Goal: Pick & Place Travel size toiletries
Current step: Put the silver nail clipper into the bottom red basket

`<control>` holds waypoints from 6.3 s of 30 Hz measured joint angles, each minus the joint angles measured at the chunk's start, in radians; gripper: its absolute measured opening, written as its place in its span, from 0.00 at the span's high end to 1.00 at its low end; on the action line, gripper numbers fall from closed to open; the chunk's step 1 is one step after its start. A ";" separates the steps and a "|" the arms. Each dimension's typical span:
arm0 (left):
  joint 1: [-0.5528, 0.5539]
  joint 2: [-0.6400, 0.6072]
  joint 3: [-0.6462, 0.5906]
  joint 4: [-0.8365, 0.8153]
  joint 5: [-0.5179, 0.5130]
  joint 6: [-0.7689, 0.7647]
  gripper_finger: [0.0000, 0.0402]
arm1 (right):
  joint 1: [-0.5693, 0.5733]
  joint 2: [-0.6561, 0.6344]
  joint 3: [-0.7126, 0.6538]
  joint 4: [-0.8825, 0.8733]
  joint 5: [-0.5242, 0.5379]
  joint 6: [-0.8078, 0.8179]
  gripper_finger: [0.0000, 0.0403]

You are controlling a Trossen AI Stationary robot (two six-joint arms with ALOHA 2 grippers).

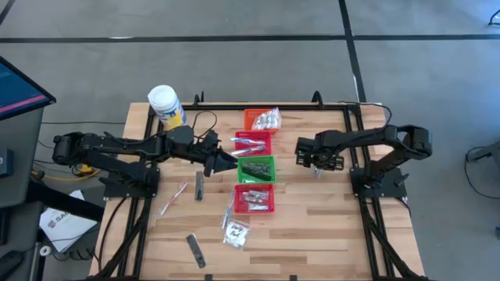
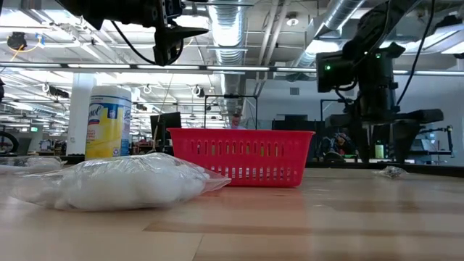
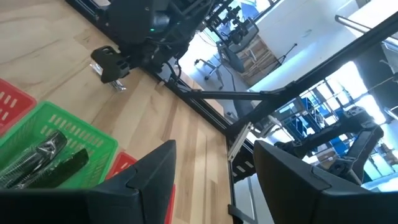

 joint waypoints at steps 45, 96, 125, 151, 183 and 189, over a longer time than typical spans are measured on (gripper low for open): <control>-0.028 0.000 0.000 0.002 0.030 0.000 0.48 | -0.035 0.021 -0.091 0.125 -0.027 0.027 0.37; -0.028 0.000 0.000 0.008 0.027 0.002 0.48 | 0.012 0.025 -0.094 0.171 -0.023 -0.069 0.82; -0.028 0.000 0.000 0.017 0.024 0.002 0.48 | 0.060 0.029 -0.048 0.167 -0.053 -0.127 0.82; -0.028 0.000 0.000 0.019 0.018 0.009 0.48 | 0.151 0.026 0.019 0.140 -0.064 -0.150 0.99; -0.028 0.000 0.000 0.019 0.016 0.026 0.48 | 0.296 0.025 0.054 0.066 -0.063 -0.040 0.38; -0.028 0.000 0.000 0.019 0.009 0.029 0.48 | 0.283 0.025 0.011 0.132 -0.060 -0.075 0.38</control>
